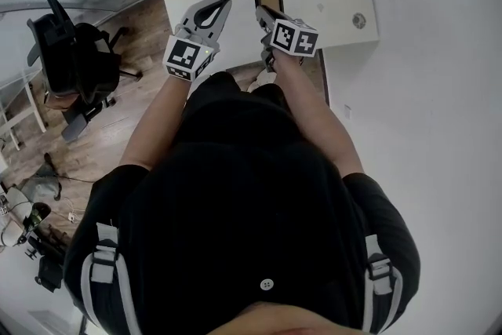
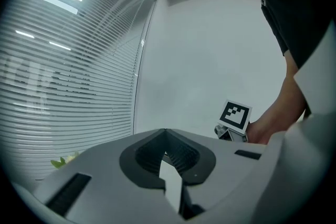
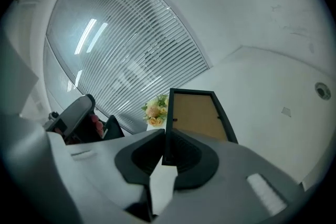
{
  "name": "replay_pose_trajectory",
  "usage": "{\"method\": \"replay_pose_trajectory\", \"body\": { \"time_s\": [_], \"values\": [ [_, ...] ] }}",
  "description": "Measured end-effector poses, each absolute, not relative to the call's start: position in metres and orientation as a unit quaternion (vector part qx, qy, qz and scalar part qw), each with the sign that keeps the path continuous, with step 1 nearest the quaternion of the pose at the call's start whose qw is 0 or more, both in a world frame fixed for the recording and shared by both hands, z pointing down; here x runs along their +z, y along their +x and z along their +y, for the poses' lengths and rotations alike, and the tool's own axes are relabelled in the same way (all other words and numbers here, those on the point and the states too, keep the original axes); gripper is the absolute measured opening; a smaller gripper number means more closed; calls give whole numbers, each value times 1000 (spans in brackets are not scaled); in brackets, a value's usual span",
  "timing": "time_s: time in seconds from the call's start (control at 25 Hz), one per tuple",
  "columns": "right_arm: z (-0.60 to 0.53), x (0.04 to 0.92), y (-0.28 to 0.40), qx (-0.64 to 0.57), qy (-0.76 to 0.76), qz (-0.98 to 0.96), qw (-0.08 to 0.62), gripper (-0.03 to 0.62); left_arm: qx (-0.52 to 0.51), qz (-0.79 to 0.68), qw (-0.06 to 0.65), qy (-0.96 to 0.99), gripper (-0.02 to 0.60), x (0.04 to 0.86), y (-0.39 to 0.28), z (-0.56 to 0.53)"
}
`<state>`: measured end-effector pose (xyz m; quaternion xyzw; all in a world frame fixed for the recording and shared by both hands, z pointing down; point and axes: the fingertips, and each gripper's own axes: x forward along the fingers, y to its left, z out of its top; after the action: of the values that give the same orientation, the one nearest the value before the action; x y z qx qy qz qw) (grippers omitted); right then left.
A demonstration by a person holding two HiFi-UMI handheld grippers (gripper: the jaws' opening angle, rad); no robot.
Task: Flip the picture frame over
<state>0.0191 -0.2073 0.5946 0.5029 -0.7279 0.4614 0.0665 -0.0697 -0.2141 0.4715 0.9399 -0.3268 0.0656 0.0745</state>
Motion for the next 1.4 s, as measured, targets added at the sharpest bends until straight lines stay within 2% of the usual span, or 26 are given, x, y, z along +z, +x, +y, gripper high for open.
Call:
{"method": "replay_pose_trajectory", "body": {
  "time_s": [0.64,1.4],
  "values": [
    [-205,597,18,592,376,-708,-85,49,53,-365,92,925,5,479,-53,-218],
    [-203,624,34,665,263,-642,-277,49,41,-381,119,916,5,503,-50,-205]
  ]
}}
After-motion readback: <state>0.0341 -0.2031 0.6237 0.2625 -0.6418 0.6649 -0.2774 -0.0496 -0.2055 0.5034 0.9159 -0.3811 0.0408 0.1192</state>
